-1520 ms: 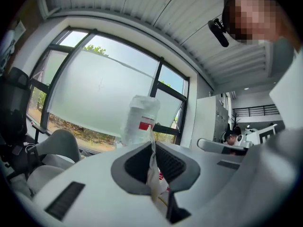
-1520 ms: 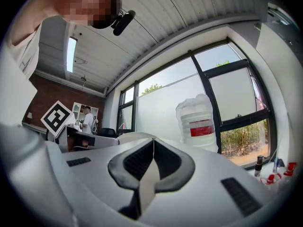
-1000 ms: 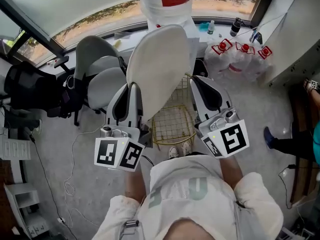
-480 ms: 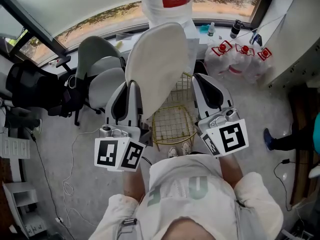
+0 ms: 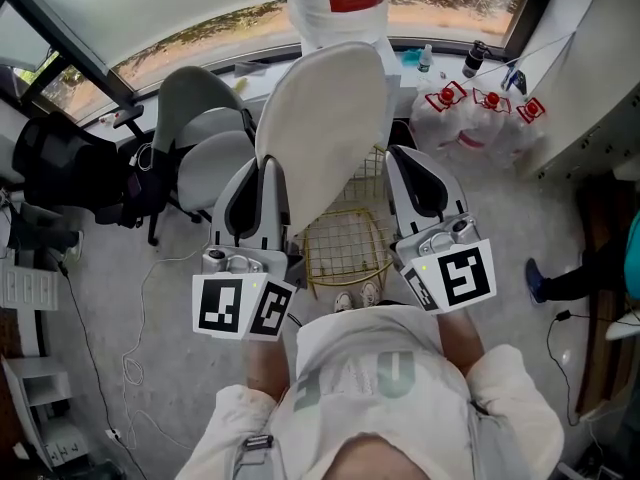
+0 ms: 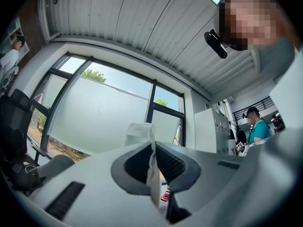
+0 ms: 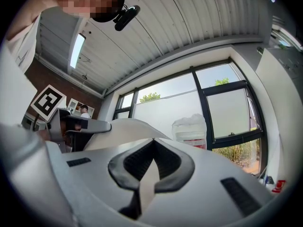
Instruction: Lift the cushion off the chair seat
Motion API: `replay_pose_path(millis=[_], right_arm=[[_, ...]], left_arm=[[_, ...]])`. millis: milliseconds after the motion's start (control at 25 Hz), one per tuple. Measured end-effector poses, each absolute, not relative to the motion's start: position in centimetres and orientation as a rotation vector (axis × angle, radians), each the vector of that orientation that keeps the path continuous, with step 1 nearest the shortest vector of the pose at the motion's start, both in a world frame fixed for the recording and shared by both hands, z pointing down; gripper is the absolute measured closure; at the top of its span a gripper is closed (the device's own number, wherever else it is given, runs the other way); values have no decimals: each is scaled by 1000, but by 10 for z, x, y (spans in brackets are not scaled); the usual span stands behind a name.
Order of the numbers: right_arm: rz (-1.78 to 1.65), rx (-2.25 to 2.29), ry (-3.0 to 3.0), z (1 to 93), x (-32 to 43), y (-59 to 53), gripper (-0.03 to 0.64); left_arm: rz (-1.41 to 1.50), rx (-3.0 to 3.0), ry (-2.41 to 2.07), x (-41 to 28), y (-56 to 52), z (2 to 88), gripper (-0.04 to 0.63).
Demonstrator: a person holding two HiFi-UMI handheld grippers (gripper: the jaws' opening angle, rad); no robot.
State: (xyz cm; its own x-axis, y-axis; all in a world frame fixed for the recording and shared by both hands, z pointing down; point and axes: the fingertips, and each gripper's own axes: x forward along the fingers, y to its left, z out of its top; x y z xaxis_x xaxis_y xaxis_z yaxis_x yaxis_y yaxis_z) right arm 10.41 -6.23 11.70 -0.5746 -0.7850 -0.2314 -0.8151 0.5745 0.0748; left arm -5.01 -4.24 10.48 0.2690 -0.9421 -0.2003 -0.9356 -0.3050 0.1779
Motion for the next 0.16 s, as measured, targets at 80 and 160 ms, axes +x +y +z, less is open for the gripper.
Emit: replay_pose_path(millis=[80,160], right_arm=[[259,-1351,2629,117,104,-61,600],[259,-1352,2628,116,103,-60,600]], left_arm=[[-421,2487,-1842,-51,-40,104,560],[-418,2491,-1847,-52,-39,103,561]])
